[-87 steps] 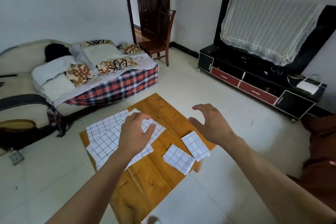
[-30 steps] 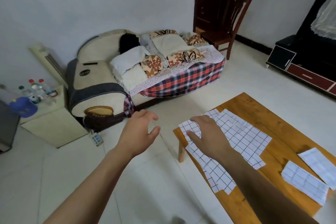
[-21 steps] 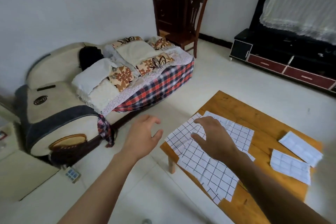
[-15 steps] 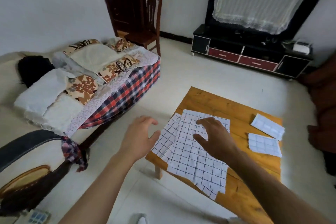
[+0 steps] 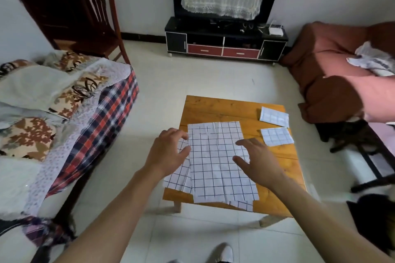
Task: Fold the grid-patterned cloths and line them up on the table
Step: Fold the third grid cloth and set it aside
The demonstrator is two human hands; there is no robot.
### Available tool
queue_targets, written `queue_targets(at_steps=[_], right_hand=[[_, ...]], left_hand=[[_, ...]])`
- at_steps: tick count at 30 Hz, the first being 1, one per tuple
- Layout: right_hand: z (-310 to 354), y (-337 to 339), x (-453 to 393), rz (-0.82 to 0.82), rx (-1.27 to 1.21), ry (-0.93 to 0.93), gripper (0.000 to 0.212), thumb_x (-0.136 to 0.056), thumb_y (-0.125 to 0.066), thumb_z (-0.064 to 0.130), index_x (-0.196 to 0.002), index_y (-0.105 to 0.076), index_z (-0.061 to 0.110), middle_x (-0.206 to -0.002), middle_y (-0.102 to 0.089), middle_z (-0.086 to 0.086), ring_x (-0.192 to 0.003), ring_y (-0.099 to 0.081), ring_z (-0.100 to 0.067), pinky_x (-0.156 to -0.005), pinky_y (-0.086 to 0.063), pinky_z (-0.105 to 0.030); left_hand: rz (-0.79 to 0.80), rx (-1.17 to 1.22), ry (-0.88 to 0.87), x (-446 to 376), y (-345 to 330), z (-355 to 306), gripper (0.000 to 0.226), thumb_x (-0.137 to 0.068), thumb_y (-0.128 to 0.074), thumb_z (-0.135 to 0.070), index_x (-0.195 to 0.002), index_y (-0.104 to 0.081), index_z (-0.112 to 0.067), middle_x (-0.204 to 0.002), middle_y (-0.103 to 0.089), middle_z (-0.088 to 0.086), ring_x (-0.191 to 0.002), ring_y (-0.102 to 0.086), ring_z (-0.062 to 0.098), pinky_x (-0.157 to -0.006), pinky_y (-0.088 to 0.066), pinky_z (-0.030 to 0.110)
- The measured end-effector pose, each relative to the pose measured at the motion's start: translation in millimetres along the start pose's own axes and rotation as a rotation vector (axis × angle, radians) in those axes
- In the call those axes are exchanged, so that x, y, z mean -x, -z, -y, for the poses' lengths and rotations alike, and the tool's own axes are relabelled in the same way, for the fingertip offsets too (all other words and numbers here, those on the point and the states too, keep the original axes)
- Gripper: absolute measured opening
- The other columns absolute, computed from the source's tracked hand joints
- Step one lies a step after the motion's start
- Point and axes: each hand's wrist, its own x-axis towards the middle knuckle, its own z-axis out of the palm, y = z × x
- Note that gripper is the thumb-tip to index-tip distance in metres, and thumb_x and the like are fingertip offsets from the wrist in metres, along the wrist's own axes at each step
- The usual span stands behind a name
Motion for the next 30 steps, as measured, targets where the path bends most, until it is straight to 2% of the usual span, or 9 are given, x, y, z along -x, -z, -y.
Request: queue_targets(at_steps=[3, 10, 15, 19, 23, 27, 30], right_hand=[[-10, -23, 4, 0.047, -0.023, -0.025, 0.048, -0.093, -0.061, 0.042, -0.135, -0.052, 0.022, -0.133, -0.054, 0.001, -0.123, -0.051, -0.019, -0.099, -0.047, -0.034], [-49, -101, 4, 0.119, -0.065, -0.129, 0.042, -0.093, -0.060, 0.041, -0.133, -0.053, 0.027, -0.133, -0.055, 0.007, -0.124, -0.049, -0.016, -0.097, -0.043, -0.030], [-87, -177, 7, 0.165, -0.087, -0.198, 0.042, -0.092, -0.060, 0.043, -0.131, -0.055, 0.029, -0.134, -0.055, 0.009, -0.126, -0.046, -0.015, -0.104, -0.041, -0.031], [-111, -239, 9, 0.187, -0.063, -0.246, 0.046, -0.092, -0.059, 0.044, -0.135, -0.052, 0.029, -0.143, -0.048, 0.008, -0.133, -0.040, -0.015, -0.109, -0.038, -0.034], [-131, -289, 8, 0.203, -0.057, -0.252, 0.051, -0.092, -0.062, 0.043, -0.139, -0.049, 0.029, -0.147, -0.043, 0.006, -0.136, -0.034, -0.014, -0.110, -0.033, -0.033], [-145, -329, 3, 0.202, -0.053, -0.237, 0.056, -0.088, -0.067, 0.039, -0.139, -0.048, 0.028, -0.148, -0.041, 0.004, -0.136, -0.035, -0.016, -0.110, -0.034, -0.036], [-152, -356, 0, 0.178, -0.029, -0.177, 0.062, -0.084, -0.070, 0.041, -0.140, -0.046, 0.028, -0.151, -0.039, 0.002, -0.139, -0.033, -0.019, -0.110, -0.033, -0.039]], left_hand=[[0.070, 0.005, 0.024, -4, -23, 8, 0.025, -0.091, -0.065, -0.035, -0.114, -0.061, -0.026, -0.120, -0.061, -0.009, -0.113, -0.053, 0.011, -0.096, -0.047, 0.029], [0.276, -0.048, 0.016, -12, -92, 53, 0.028, -0.090, -0.065, -0.036, -0.115, -0.061, -0.025, -0.124, -0.059, -0.009, -0.116, -0.050, 0.014, -0.099, -0.045, 0.036], [0.313, -0.031, 0.055, 2, -166, 100, 0.026, -0.087, -0.064, -0.039, -0.110, -0.062, -0.027, -0.114, -0.060, -0.014, -0.111, -0.053, 0.014, -0.093, -0.047, 0.034], [0.390, -0.039, 0.075, 26, -226, 132, 0.044, -0.080, -0.043, -0.058, -0.111, -0.060, -0.030, -0.117, -0.058, -0.016, -0.111, -0.052, 0.012, -0.090, -0.047, 0.034], [0.417, -0.038, 0.051, 39, -274, 159, 0.028, -0.087, -0.063, -0.040, -0.112, -0.060, -0.027, -0.116, -0.057, -0.013, -0.111, -0.050, 0.013, -0.087, -0.041, 0.024], [0.404, -0.061, 0.002, 43, -313, 180, 0.037, -0.081, -0.072, -0.038, -0.114, -0.060, -0.025, -0.114, -0.058, -0.010, -0.109, -0.052, 0.014, -0.091, -0.047, 0.030], [0.380, -0.153, -0.097, 45, -337, 190, 0.054, -0.070, -0.082, -0.040, -0.117, -0.061, -0.023, -0.120, -0.059, -0.008, -0.113, -0.053, 0.016, -0.093, -0.050, 0.033]])
